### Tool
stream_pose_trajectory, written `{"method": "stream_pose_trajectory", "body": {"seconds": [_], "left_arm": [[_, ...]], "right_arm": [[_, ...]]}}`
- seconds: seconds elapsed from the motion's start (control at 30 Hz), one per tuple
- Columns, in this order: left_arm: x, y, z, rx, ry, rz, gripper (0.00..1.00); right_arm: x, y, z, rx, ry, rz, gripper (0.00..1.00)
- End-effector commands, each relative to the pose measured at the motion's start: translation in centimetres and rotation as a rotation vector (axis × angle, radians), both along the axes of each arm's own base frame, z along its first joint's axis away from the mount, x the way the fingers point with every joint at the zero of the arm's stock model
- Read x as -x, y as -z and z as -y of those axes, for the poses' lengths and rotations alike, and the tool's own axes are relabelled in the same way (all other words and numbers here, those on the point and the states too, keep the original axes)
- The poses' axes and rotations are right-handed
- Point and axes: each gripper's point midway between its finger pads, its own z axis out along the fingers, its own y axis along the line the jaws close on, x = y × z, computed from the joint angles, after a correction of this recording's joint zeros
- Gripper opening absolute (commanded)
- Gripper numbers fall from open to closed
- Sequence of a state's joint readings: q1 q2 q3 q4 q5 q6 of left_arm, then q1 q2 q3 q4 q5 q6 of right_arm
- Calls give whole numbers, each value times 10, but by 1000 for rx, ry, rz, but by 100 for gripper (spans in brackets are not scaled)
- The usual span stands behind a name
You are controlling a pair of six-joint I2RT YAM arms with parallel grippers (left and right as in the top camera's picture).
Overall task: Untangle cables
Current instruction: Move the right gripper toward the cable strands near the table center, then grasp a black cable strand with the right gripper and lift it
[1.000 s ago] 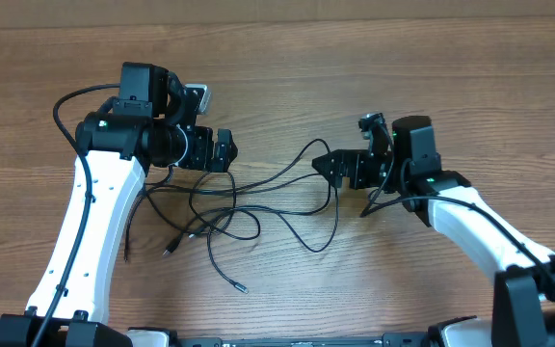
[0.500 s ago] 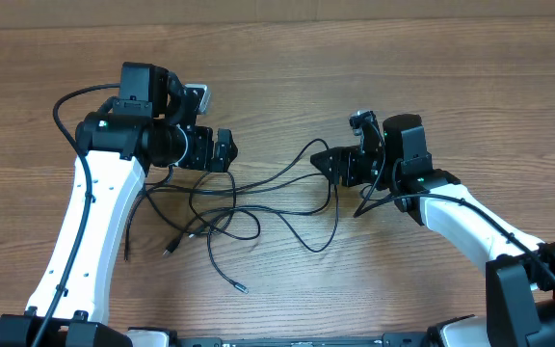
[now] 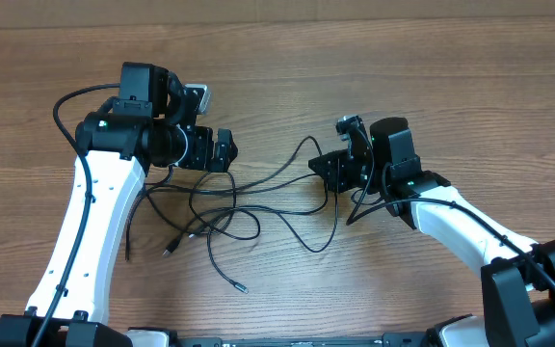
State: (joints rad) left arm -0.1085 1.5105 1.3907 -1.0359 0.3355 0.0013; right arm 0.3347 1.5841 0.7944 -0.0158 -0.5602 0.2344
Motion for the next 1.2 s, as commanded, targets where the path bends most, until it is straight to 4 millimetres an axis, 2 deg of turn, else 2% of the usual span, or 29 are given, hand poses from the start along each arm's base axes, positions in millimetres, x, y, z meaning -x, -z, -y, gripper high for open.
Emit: {"method": "stream_pose_trajectory", "body": {"seconds": [0.0,0.17,0.27,0.43,0.63,0.7,0.73,0.83,0.87,1.17], "left_arm": [[-5,-5,-3,2,-18,11,100],[-5,-5,-3,2,-18,11,100],[-5,-5,-3,2,-19,11,100],[-5,-5,-3,2,-18,11,100],[-5,-5,-3,2,-18,11,100],[-5,-5,-3,2,-18,11,100],[-5,-5,-3,2,-18,11,100],[-5,-5,-3,2,-18,11,100],[-5,-5,-3,2,-18,11,100],[-5,-5,-3,2,-18,11,100]], "right_arm": [[0,-2,-3,-8,-5,3,4],[-4,-8,-2,-33,25,-28,4],[-9,-23,1,-25,38,-55,4],[-27,-75,14,50,117,-73,4],[-38,-138,30,123,204,-31,4],[-39,-154,33,129,216,-18,4],[-38,-171,34,129,223,-5,4],[-37,-197,35,118,224,19,4],[-35,-213,35,111,225,36,4],[-29,-295,39,56,245,174,4]]}}
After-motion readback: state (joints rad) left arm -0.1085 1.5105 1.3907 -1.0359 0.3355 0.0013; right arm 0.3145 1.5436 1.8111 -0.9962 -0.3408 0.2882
